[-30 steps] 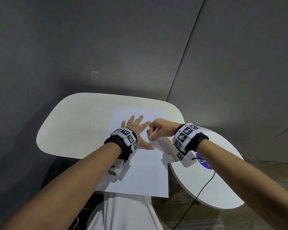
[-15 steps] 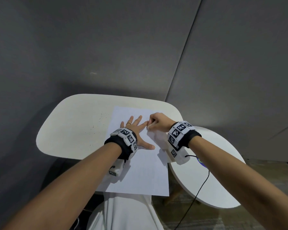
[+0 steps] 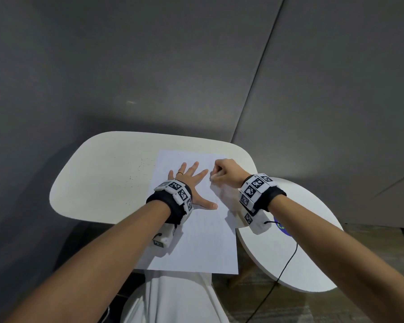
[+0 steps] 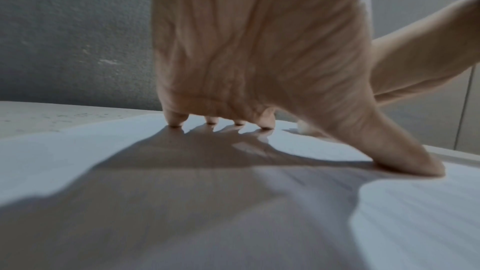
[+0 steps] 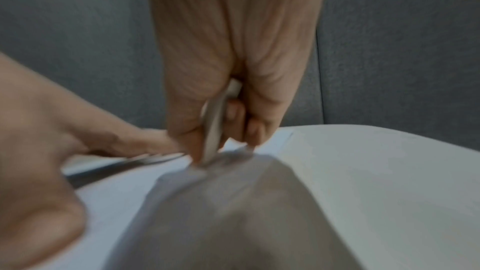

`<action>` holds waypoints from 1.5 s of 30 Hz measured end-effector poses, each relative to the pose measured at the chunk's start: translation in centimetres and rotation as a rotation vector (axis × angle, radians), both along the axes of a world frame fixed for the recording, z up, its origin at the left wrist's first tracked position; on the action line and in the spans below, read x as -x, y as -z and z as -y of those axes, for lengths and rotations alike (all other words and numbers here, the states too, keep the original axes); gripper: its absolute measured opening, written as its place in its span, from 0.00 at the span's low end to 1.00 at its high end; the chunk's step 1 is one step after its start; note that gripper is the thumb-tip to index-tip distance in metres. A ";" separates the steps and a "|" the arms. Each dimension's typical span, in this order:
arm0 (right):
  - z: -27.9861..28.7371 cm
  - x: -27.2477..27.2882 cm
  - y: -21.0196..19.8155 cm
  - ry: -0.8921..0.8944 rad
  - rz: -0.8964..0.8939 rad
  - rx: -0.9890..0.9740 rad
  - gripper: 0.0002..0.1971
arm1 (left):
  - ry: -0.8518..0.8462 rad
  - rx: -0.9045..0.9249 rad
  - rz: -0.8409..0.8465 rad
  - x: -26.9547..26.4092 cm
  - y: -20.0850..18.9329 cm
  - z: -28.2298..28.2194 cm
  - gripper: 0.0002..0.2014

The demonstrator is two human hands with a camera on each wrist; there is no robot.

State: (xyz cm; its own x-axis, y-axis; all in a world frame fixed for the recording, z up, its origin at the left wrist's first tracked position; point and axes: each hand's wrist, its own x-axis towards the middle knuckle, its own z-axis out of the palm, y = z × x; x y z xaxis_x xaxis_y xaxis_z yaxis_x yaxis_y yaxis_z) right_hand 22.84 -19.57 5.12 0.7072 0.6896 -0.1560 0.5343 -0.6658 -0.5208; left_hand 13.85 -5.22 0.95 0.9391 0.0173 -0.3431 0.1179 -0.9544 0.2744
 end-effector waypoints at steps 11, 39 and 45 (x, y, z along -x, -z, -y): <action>1.2 0.3 0.5 -0.037 -0.132 0.094 0.07 | -0.009 -0.008 0.003 -0.1 0.1 0.0 0.61; -0.2 -2.9 3.2 0.328 -0.299 -0.436 0.10 | 0.181 -0.014 0.135 2.6 -0.9 5.8 0.26; -0.1 -2.8 3.3 0.351 -0.318 -0.475 0.10 | -0.451 -0.105 -0.018 1.8 0.0 1.4 0.33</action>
